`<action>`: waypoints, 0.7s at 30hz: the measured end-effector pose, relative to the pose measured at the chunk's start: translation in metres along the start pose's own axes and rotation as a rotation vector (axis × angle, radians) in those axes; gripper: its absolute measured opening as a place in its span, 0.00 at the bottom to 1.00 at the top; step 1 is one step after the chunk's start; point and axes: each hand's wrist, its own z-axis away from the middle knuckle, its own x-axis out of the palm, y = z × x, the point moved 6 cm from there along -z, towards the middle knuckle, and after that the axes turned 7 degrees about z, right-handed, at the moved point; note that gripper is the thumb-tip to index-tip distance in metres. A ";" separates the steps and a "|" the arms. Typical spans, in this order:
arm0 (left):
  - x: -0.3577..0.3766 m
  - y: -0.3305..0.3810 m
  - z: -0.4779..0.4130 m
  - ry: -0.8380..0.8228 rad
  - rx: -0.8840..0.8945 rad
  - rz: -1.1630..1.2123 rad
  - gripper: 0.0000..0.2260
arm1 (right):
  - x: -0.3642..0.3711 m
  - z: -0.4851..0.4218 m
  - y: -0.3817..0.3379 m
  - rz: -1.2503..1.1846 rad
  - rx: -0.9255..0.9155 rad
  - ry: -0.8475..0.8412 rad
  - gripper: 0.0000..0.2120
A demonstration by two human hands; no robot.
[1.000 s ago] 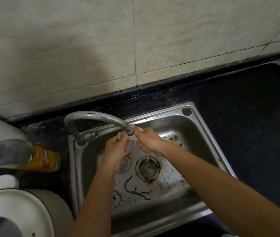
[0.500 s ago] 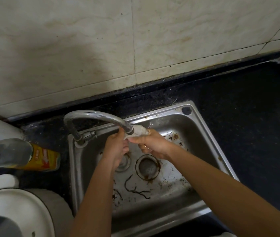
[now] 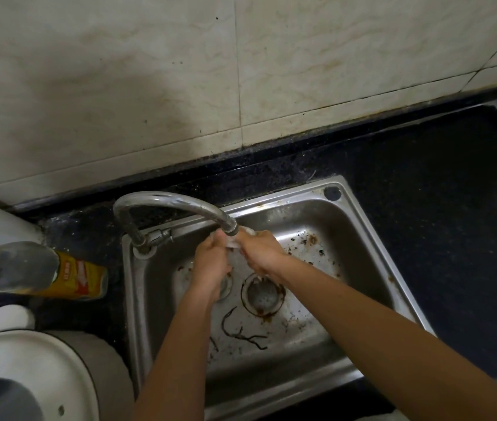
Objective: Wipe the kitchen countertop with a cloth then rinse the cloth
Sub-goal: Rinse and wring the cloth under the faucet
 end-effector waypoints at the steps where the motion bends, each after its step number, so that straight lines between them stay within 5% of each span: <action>1: 0.000 -0.001 -0.002 0.006 -0.007 0.003 0.16 | 0.001 0.001 -0.002 -0.004 -0.025 -0.037 0.20; 12: 0.002 -0.014 0.000 -0.025 -0.217 0.237 0.20 | -0.005 0.015 -0.010 -0.087 -0.132 -0.412 0.12; 16: 0.001 -0.010 0.000 -0.070 -0.090 0.169 0.16 | -0.011 0.003 -0.012 -0.108 -0.140 -0.270 0.09; 21: -0.005 -0.010 -0.004 -0.201 -0.057 0.318 0.10 | -0.007 -0.005 -0.014 0.073 -0.075 -0.067 0.17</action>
